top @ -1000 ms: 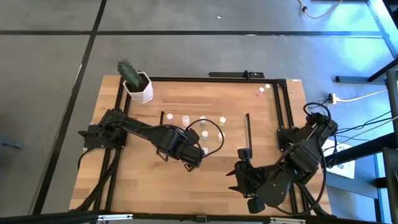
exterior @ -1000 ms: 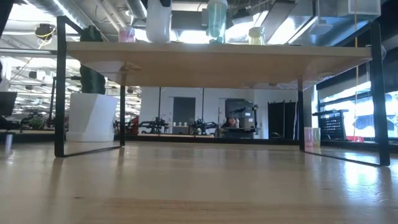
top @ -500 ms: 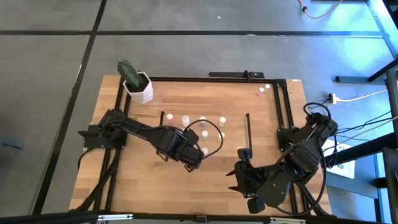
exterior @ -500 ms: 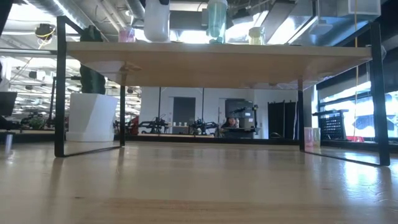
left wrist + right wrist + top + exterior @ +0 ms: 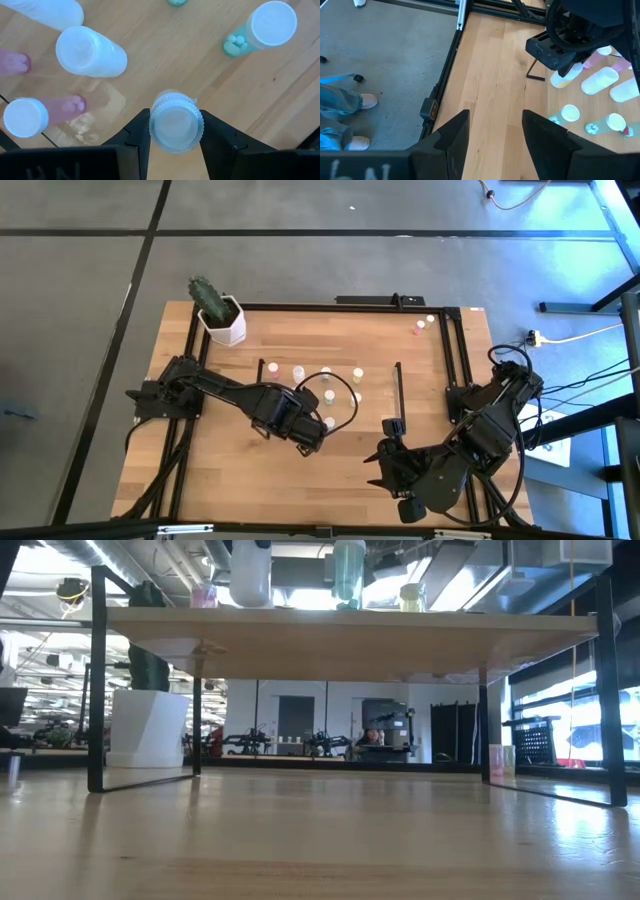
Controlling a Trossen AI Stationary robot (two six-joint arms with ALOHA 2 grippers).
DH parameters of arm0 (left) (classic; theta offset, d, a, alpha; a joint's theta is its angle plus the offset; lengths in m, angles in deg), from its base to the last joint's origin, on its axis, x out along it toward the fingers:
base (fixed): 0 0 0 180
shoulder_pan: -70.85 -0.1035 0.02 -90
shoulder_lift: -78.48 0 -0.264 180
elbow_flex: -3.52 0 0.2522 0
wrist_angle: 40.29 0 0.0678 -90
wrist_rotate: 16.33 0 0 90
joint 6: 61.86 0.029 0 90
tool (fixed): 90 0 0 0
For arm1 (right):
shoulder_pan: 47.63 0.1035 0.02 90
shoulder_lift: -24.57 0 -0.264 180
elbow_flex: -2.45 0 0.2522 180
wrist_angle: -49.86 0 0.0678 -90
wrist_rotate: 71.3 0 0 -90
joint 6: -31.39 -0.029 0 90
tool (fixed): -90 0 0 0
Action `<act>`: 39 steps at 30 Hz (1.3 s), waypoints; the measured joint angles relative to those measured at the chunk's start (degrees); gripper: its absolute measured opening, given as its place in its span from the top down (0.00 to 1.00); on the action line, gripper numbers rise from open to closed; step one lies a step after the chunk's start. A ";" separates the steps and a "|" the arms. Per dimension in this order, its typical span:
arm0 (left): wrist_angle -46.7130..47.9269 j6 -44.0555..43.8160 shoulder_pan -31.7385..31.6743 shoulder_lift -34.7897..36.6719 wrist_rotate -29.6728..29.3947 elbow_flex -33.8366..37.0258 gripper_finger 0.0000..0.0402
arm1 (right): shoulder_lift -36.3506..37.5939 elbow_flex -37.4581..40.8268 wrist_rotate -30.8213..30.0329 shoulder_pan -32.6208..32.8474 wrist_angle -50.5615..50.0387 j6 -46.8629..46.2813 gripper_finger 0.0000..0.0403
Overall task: Pick and place medicine bottles onto shelf by color
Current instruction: Put the white pill bottle on the shelf aligned with the other white pill bottles
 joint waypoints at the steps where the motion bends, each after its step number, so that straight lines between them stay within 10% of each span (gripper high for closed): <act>1: 0.00 -0.22 -0.02 0.00 0.00 0.00 0.70 | 0.00 0.00 0.00 0.00 0.00 0.01 0.55; 39: -1.37 -1.22 -2.01 -0.04 0.30 2.67 0.48 | -0.02 0.00 0.00 0.00 0.00 0.00 0.55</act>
